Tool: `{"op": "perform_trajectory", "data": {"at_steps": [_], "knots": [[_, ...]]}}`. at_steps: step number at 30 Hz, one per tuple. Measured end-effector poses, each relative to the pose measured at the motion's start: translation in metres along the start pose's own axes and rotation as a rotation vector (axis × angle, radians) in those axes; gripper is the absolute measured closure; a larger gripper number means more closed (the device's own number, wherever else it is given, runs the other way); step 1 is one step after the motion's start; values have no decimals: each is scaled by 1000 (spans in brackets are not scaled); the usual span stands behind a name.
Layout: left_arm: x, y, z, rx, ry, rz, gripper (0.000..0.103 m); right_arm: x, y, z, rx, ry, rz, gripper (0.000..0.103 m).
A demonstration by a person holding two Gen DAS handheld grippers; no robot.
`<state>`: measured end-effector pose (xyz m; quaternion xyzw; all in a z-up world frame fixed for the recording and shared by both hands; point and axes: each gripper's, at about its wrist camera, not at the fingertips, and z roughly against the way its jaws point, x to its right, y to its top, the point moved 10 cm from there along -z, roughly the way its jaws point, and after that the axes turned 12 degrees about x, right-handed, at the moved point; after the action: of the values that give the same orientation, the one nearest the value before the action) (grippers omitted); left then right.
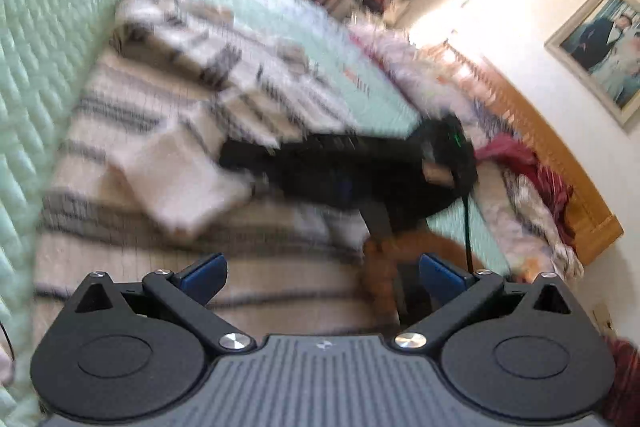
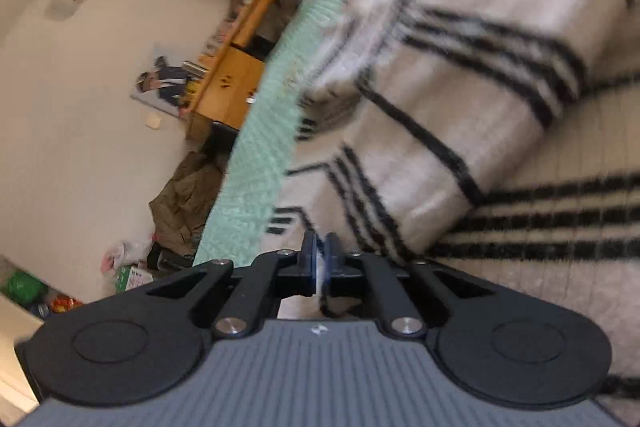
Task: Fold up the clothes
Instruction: 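Fold the held sleeve across the sweater body with the right gripper, then open the right gripper to release the sleeve on the sweater body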
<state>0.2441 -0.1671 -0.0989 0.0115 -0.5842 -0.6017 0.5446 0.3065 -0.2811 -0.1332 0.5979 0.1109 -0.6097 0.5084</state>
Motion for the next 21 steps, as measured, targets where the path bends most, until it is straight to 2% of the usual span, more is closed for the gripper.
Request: {"op": "perform_trajectory", "data": {"at_steps": [3, 5, 6, 8, 10, 11, 12, 13, 15, 16, 17, 19, 20, 21], "knots": [[6, 24, -8, 76, -23, -16, 1, -14, 26, 32, 128, 9, 46, 93], [4, 38, -24, 98, 7, -47, 1, -17, 48, 54, 219, -15, 70, 93], [-3, 42, -35, 94, 41, -62, 1, -13, 61, 64, 261, -67, 97, 93], [-32, 36, -61, 15, 139, -31, 2, -2, 82, 78, 318, -167, 132, 93], [-61, 22, -81, -70, 208, 42, 8, 19, 93, 83, 316, -219, 113, 93], [-66, 20, -81, -59, 195, 52, 6, 38, 93, 81, 280, -268, 108, 87], [-67, 20, -78, -45, 177, 59, 6, 60, 87, 79, 243, -333, 96, 90], [-68, 21, -75, -39, 164, 68, 7, 79, 82, 79, 215, -379, 76, 103], [-69, 21, -72, -38, 145, 79, 7, 86, 83, 93, 258, -304, -47, 103], [-70, 21, -72, -39, 140, 83, 7, 80, 86, 98, 292, -296, -40, 96], [-70, 21, -73, -40, 138, 87, 7, 73, 90, 105, 326, -283, -32, 93], [-71, 20, -75, -41, 143, 88, 6, 62, 96, 120, 390, -206, -54, 88], [-70, 19, -76, -41, 146, 78, 4, 68, 97, 125, 396, -218, -77, 86], [-68, 17, -77, -39, 148, 66, 3, 81, 97, 127, 379, -282, -75, 87]]}}
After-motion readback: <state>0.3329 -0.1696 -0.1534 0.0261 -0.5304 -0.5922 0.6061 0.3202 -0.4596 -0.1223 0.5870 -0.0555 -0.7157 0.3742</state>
